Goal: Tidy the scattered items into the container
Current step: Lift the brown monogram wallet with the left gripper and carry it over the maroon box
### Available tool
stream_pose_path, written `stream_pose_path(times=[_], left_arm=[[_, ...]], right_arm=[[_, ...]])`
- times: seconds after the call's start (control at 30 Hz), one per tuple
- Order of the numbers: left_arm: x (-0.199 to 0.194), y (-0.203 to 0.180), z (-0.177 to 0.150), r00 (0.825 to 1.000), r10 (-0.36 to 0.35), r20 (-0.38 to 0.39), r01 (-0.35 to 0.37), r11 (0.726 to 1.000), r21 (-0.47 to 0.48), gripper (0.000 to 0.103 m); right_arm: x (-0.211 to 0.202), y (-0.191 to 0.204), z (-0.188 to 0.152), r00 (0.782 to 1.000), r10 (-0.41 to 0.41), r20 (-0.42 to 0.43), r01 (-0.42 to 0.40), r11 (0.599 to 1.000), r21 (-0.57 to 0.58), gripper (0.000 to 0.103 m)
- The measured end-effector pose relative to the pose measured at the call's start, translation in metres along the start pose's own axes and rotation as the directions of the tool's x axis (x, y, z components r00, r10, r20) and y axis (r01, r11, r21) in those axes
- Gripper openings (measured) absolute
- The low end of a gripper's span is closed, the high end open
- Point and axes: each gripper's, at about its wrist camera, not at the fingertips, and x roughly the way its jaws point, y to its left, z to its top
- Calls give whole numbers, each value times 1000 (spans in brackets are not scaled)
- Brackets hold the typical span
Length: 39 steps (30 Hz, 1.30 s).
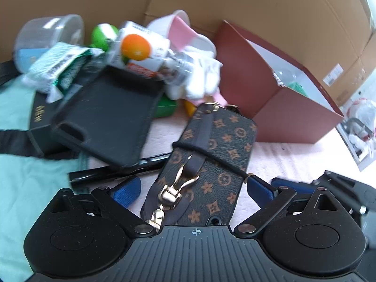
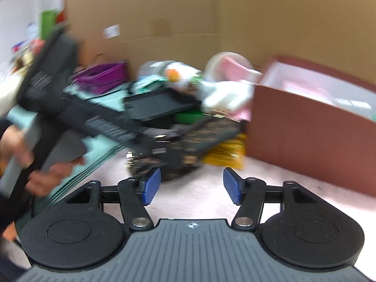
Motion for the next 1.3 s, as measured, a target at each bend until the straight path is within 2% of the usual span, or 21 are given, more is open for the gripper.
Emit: stream_pose_path(times=[0.13,0.3,0.4,0.5,0.67,0.8,0.83,0.87,0.93,1.07,1.3], left_arm=[[8,-16,-2,1000,3,-30,0,996,91,102],[4,-31,-14,990,-112,-84,122,985,124,101],[7,-29,-14,994,-91,-60,97,989,109,102],[10,-25,-8,994,-102,-43,104,994,39,102],[10,-33,-12,998,-56,-25,58,995,79,98],[-1,-34,-19,998,-59,-31,61,997,44,92],[-3,-34,-21,999,-42,-29,43,999,25,88],[-5,-34,-23,998,-49,-29,49,999,7,88],[-9,-38,-28,998,-52,-21,52,999,-12,82],[-23,-48,-35,998,-60,12,61,998,-30,81],[-62,-86,-31,990,-70,120,64,997,48,81]], right_arm=[[14,16,0,1000,2,-22,-3,999,-34,76],[27,14,-2,998,8,-56,-9,1000,-6,77],[24,8,-5,998,-12,-63,12,1000,2,77],[24,1,-1,998,-32,-46,35,998,50,77],[40,-4,1,1000,0,-28,3,993,116,76],[33,-5,-3,999,43,-23,-39,987,156,67],[29,-5,-4,999,35,-20,-32,986,163,57],[24,-6,-4,999,29,-13,-27,984,174,49],[16,-6,-4,999,34,-13,-31,984,178,48],[1,3,-6,1000,-7,0,7,992,129,47],[-40,11,1,994,-45,102,36,996,88,47]])
